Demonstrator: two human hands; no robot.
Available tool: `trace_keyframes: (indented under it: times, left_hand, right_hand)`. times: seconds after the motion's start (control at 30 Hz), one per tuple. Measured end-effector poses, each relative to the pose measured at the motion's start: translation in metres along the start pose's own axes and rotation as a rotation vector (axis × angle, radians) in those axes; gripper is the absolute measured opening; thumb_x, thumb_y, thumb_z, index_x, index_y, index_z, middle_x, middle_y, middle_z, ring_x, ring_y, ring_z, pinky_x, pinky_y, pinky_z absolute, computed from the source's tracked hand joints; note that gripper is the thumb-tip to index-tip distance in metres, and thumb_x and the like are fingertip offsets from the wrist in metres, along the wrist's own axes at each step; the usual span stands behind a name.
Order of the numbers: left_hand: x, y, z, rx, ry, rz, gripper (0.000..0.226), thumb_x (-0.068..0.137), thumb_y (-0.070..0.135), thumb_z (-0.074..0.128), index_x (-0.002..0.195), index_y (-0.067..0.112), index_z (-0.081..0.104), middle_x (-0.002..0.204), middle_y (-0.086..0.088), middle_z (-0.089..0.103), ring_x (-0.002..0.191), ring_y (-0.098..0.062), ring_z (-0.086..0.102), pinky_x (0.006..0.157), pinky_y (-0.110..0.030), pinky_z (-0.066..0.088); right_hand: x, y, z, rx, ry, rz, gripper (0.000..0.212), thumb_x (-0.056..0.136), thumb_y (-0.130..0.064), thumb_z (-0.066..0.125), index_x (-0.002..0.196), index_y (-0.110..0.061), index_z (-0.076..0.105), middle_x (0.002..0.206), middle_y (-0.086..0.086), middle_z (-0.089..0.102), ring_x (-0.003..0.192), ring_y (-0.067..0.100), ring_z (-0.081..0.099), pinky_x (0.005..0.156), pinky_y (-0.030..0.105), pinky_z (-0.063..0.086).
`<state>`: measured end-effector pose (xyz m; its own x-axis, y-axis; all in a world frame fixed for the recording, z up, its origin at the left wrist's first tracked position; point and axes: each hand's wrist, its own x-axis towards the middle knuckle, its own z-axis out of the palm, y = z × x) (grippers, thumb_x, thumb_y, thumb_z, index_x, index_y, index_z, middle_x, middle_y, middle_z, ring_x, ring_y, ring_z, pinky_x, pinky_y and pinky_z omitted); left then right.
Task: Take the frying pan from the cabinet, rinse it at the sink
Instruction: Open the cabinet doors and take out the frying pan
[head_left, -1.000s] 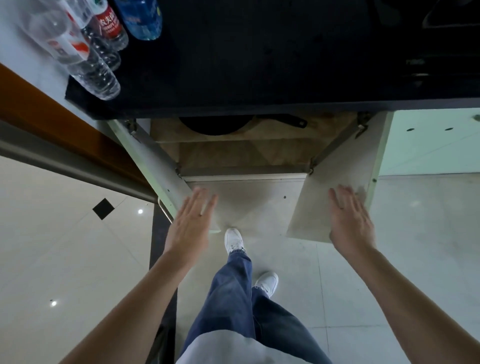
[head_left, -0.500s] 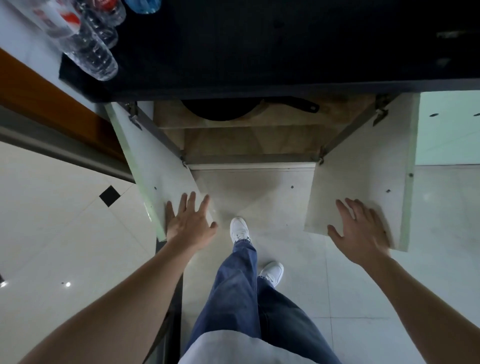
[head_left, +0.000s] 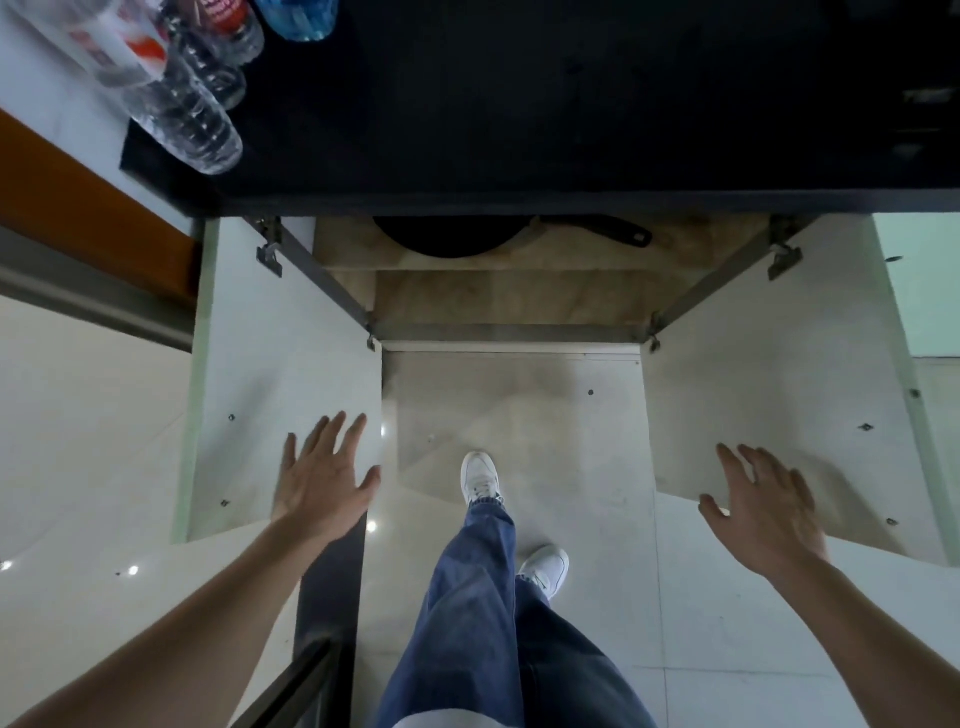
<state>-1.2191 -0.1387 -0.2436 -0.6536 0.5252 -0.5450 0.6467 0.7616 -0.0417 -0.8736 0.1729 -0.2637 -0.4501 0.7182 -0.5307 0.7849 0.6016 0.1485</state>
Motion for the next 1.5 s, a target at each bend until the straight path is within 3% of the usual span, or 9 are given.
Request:
trace_keyframes:
  times: [0.3, 0.5, 0.6, 0.73, 0.9, 1.03, 1.17, 1.37, 1.5]
  left_hand:
    - [0.086, 0.106, -0.01, -0.142, 0.2, 0.354, 0.062, 0.097, 0.048, 0.04, 0.151, 0.019, 0.027, 0.158, -0.003, 0.034, 0.146, -0.02, 0.03, 0.12, -0.046, 0.024]
    - [0.188, 0.169, -0.003, -0.202, 0.289, 0.461, 0.058, 0.097, 0.045, 0.043, 0.147, 0.016, 0.035, 0.154, -0.003, 0.041, 0.14, -0.022, 0.037, 0.117, -0.041, 0.028]
    - [0.235, 0.2, -0.009, -0.556, 0.316, 0.359, 0.054, 0.097, 0.039, 0.052, 0.142, 0.011, 0.045, 0.145, -0.011, 0.051, 0.131, -0.028, 0.049, 0.108, -0.033, 0.036]
    - [0.291, 0.244, -0.017, -1.184, 0.076, 0.083, 0.055, 0.093, 0.042, 0.059, 0.137, 0.011, 0.05, 0.139, -0.011, 0.057, 0.126, -0.027, 0.054, 0.105, -0.032, 0.043]
    - [0.325, 0.285, -0.034, -1.837, -0.215, -0.077, 0.029, 0.092, 0.043, 0.062, 0.11, 0.021, 0.06, 0.105, 0.006, 0.066, 0.112, -0.019, 0.063, 0.091, -0.035, 0.054]
    - [0.332, 0.299, -0.042, -2.121, -0.32, -0.022, 0.045, 0.094, 0.032, 0.063, 0.132, 0.01, 0.053, 0.123, -0.003, 0.068, 0.111, -0.019, 0.067, 0.086, -0.029, 0.057]
    - [0.339, 0.293, -0.048, -2.324, -0.263, -0.069, 0.028, 0.097, 0.02, 0.059, 0.12, 0.006, 0.059, 0.109, -0.009, 0.072, 0.098, -0.02, 0.07, 0.084, -0.031, 0.059]
    - [0.328, 0.27, -0.033, -2.268, -0.292, -0.068, 0.015, 0.094, 0.015, 0.063, 0.103, 0.003, 0.065, 0.093, -0.009, 0.073, 0.089, -0.019, 0.071, 0.077, -0.028, 0.06]
    - [0.315, 0.248, -0.017, -2.189, -0.355, -0.032, 0.008, 0.095, 0.011, 0.061, 0.094, 0.005, 0.064, 0.086, -0.008, 0.073, 0.082, -0.018, 0.074, 0.074, -0.029, 0.062]
  right_hand:
    - [0.081, -0.066, -0.033, 0.173, 0.198, -0.143, 0.065, 0.091, -0.04, 0.056, 0.148, -0.014, 0.038, 0.152, 0.013, 0.042, 0.14, 0.031, 0.038, 0.115, 0.045, 0.033]
    - [0.172, -0.094, -0.039, 0.216, 0.477, -0.264, 0.061, 0.089, -0.035, 0.061, 0.139, -0.003, 0.045, 0.135, 0.025, 0.054, 0.115, 0.042, 0.058, 0.093, 0.049, 0.053]
    - [0.219, -0.106, -0.046, 0.18, 0.611, -0.281, 0.059, 0.098, -0.042, 0.045, 0.141, -0.002, 0.041, 0.142, 0.028, 0.048, 0.113, 0.047, 0.059, 0.081, 0.05, 0.058]
    - [0.266, -0.117, -0.06, 0.239, 0.717, -0.267, 0.063, 0.099, -0.041, 0.044, 0.151, -0.006, 0.03, 0.146, 0.03, 0.042, 0.118, 0.049, 0.054, 0.086, 0.054, 0.054]
    - [0.309, -0.12, -0.069, 0.238, 0.836, -0.255, 0.053, 0.099, -0.037, 0.046, 0.136, 0.002, 0.051, 0.121, 0.033, 0.062, 0.093, 0.046, 0.068, 0.07, 0.045, 0.059]
    - [0.321, -0.118, -0.071, 0.372, 0.769, -0.278, 0.046, 0.099, -0.034, 0.05, 0.134, -0.003, 0.053, 0.114, 0.027, 0.066, 0.088, 0.043, 0.069, 0.071, 0.046, 0.06]
    - [0.307, -0.118, -0.061, 0.451, 0.773, -0.306, 0.052, 0.099, -0.046, 0.042, 0.129, -0.007, 0.056, 0.1, 0.022, 0.069, 0.072, 0.035, 0.068, 0.062, 0.03, 0.051]
    - [0.265, -0.141, -0.038, 0.691, 0.654, -0.265, 0.034, 0.092, -0.032, 0.066, 0.116, -0.008, 0.066, 0.1, 0.012, 0.069, 0.075, 0.02, 0.064, 0.07, 0.022, 0.057]
    - [0.237, -0.16, -0.023, 0.935, 0.419, -0.103, 0.025, 0.081, -0.034, 0.078, 0.099, -0.02, 0.068, 0.08, -0.005, 0.068, 0.062, 0.007, 0.058, 0.057, 0.004, 0.04]
